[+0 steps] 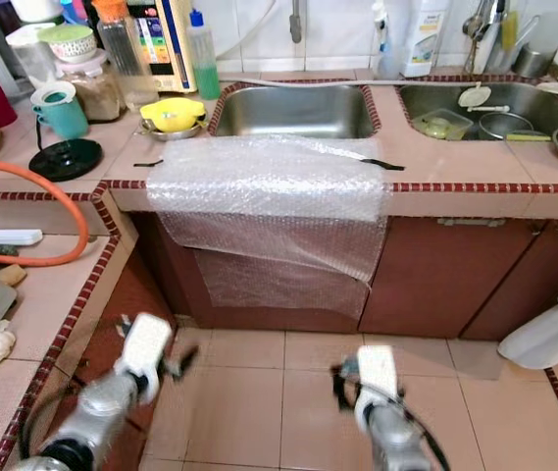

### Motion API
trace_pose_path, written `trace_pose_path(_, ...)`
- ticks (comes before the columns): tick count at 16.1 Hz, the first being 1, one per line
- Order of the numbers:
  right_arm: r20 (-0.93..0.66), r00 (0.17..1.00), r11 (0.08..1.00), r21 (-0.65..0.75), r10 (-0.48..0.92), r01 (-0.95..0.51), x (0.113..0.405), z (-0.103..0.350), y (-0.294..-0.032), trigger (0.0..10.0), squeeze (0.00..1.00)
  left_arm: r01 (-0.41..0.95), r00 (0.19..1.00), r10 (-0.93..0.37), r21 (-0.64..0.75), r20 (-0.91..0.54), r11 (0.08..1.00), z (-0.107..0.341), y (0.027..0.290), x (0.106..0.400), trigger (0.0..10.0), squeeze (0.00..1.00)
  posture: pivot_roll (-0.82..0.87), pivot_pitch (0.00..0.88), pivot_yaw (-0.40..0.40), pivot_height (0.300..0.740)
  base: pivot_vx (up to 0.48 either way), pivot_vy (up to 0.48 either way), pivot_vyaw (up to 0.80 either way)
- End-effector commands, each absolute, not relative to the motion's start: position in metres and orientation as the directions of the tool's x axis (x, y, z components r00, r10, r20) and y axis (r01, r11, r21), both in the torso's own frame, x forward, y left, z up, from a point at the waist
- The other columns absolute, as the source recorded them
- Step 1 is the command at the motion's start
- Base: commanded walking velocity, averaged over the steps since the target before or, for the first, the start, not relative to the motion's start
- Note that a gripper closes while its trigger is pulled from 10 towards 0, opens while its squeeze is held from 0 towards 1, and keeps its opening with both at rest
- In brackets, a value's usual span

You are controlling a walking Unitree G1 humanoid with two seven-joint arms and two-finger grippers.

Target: Kitchen organization

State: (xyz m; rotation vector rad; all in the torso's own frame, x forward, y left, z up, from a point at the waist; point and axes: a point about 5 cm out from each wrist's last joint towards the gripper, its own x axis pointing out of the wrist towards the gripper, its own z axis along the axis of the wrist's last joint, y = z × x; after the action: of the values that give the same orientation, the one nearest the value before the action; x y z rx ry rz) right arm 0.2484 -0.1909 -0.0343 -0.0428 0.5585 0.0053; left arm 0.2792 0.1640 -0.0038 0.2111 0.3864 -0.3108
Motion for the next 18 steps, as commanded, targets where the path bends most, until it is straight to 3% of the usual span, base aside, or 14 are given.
trace_pose_path(1,-0.468,0.884,1.000,-0.010,0.005,-0.011,0.253,-0.025,-0.191,10.0,0.00,0.330,0.910,-0.267,0.167,-0.316,0.929,0.008,0.168,0.280,10.0,0.00,-0.04,0.000,0.056,0.740,0.000,0.000,0.00)
trace_pose_path(3,-0.325,0.946,1.000,0.001,0.017,-0.017,0.259,0.001,-0.196,10.0,0.00,0.294,0.953,-0.270,0.206,-0.135,0.933,0.038,0.170,0.274,10.0,0.00,-0.03,0.000,0.035,0.740,0.000,0.000,0.00)
trace_pose_path(4,-0.196,0.980,1.000,0.005,0.029,-0.029,0.261,0.033,-0.198,10.0,0.00,0.108,0.994,-0.103,0.274,-0.032,0.956,0.067,0.181,0.271,10.0,0.00,0.00,0.000,0.019,0.740,0.000,0.000,0.00)
trace_pose_path(5,-0.157,0.987,0.999,0.009,0.036,-0.035,0.261,0.043,-0.198,10.0,0.00,0.030,1.000,-0.026,0.308,-0.016,0.951,0.075,0.186,0.271,10.0,0.00,0.00,0.000,0.019,0.740,0.000,0.000,0.00)
trace_pose_path(7,-0.007,0.999,0.999,-0.013,0.033,-0.033,0.260,0.085,-0.197,10.0,0.00,0.140,0.971,-0.174,0.202,0.165,0.969,0.117,0.175,0.270,10.0,0.00,0.00,0.000,0.022,0.740,0.000,0.000,0.00)
trace_pose_path(9,0.056,0.998,0.999,-0.044,-0.007,0.010,0.254,0.103,-0.200,10.0,0.00,0.054,0.977,-0.072,0.098,0.201,0.994,0.125,0.170,0.271,10.0,0.00,-0.01,0.000,0.029,0.740,0.000,0.000,0.00)
trace_pose_path(15,0.159,0.983,0.987,-0.117,-0.087,0.107,0.249,0.138,-0.199,10.0,0.00,0.144,0.962,-0.143,0.012,0.232,0.990,0.144,0.156,0.268,10.0,0.00,-0.03,0.000,0.063,0.740,0.000,0.000,0.00)
trace_pose_path(18,0.313,0.936,0.914,-0.310,-0.161,0.261,0.254,0.177,-0.215,10.0,0.00,0.171,0.949,-0.172,0.028,0.263,0.985,0.155,0.154,0.280,10.0,0.00,-0.04,0.000,0.086,0.740,0.000,0.000,0.00)
